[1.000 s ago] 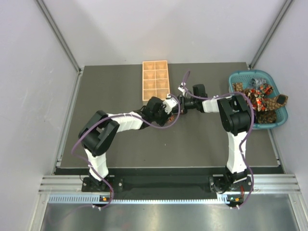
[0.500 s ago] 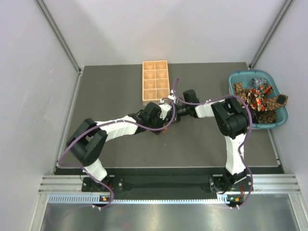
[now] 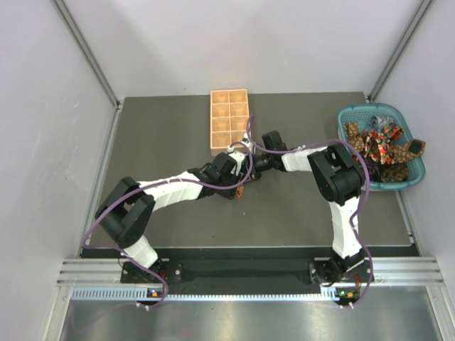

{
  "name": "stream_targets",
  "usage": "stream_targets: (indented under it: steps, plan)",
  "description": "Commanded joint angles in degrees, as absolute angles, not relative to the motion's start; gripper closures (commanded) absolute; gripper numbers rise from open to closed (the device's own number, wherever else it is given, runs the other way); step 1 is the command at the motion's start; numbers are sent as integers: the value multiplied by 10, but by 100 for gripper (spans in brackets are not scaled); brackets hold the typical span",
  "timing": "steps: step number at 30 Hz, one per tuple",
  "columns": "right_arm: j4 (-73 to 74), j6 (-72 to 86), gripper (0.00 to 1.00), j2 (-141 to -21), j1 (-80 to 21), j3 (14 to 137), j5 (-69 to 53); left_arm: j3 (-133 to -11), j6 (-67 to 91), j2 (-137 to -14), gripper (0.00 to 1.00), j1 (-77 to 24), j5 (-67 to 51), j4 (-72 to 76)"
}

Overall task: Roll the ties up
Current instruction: Roll the tie

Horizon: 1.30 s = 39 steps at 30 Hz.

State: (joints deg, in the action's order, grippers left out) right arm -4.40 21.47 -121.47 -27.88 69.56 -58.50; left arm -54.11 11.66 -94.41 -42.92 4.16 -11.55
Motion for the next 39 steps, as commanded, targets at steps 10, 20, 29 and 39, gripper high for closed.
stream_targets:
  steps: [10,20,29,39]
  plan:
    - [-68,200,47,-1176,-275,662,-488,-579,144,-949,63,-400,54,-187]
    - [-91,224,57,-1189,-274,660,-494,-568,118,-955,60,-397,75,-156]
    - [-86,225,58,-1215,-291,677,-515,-557,104,-947,41,-392,66,-126]
    - [-103,234,61,-1219,-292,673,-523,-501,90,-868,2,-382,40,-50]
